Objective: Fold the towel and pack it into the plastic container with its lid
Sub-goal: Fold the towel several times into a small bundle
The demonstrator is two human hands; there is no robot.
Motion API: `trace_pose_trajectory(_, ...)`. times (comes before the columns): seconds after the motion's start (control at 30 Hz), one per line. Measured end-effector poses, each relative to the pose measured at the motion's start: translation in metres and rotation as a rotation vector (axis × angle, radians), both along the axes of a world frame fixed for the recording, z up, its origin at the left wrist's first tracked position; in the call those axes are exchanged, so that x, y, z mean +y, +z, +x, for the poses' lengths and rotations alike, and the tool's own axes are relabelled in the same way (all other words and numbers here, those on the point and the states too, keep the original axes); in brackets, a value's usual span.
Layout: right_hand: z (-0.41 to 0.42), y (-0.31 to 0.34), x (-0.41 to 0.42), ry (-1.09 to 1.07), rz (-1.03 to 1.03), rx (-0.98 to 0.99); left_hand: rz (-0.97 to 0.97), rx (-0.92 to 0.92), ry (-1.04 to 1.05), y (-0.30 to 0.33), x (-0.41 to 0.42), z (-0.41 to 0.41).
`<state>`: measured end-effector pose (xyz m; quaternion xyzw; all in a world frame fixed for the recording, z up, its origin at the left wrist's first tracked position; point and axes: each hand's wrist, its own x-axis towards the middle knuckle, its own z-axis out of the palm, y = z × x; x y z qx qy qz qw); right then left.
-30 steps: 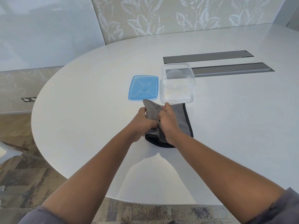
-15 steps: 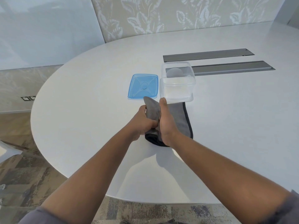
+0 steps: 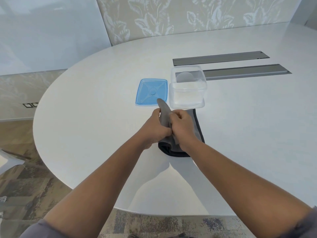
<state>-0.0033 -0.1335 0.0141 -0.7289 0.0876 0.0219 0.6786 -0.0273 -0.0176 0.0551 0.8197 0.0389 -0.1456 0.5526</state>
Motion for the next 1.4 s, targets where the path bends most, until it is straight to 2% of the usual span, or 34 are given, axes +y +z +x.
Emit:
trace_pose_trajectory(0.07,-0.001,0.000,-0.010,0.044,-0.167,-0.006,0.017,-0.013,-0.017,0.003,-0.004,0.001)
trace_pose_trajectory(0.13,-0.001,0.002,-0.020,0.127,-0.248,0.013,0.025,-0.013,-0.022,0.004,-0.007,0.002)
trace_pose_trajectory(0.33,0.004,0.013,-0.043,0.289,0.020,0.208,-0.126,-0.007,-0.058,-0.002,-0.024,0.001)
trace_pose_trajectory(0.4,0.005,0.008,-0.052,0.345,0.051,0.204,-0.197,0.013,-0.042,-0.003,-0.030,0.002)
trace_pose_trajectory(0.47,0.005,0.004,-0.059,0.304,0.082,0.171,-0.237,0.016,0.018,-0.005,-0.034,0.003)
trace_pose_trajectory(0.5,0.006,0.002,-0.062,0.267,0.115,0.166,-0.194,-0.046,0.042,-0.008,-0.034,0.004)
trace_pose_trajectory(0.63,0.002,0.000,-0.068,0.159,0.218,0.184,0.261,-0.502,-0.004,-0.032,-0.028,0.011)
trace_pose_trajectory(0.8,-0.002,-0.001,-0.076,0.126,0.358,0.187,0.474,-0.507,-0.288,-0.054,-0.036,0.021)
trace_pose_trajectory(0.93,-0.003,-0.006,-0.075,0.090,0.192,0.102,0.574,-0.445,-0.353,-0.068,-0.046,0.023)
trace_pose_trajectory(1.07,-0.006,-0.013,-0.070,0.102,-0.407,-0.139,0.550,-0.413,-0.387,-0.067,-0.045,0.022)
trace_pose_trajectory(1.13,-0.006,-0.014,-0.070,0.111,-0.534,-0.134,0.546,-0.404,-0.393,-0.067,-0.045,0.020)
trace_pose_trajectory(1.2,-0.005,-0.012,-0.072,0.108,-0.522,-0.103,0.542,-0.398,-0.385,-0.066,-0.045,0.019)
trace_pose_trajectory(1.4,0.007,-0.016,-0.086,0.072,-0.289,-0.055,0.613,-0.382,-0.388,-0.065,-0.053,0.022)
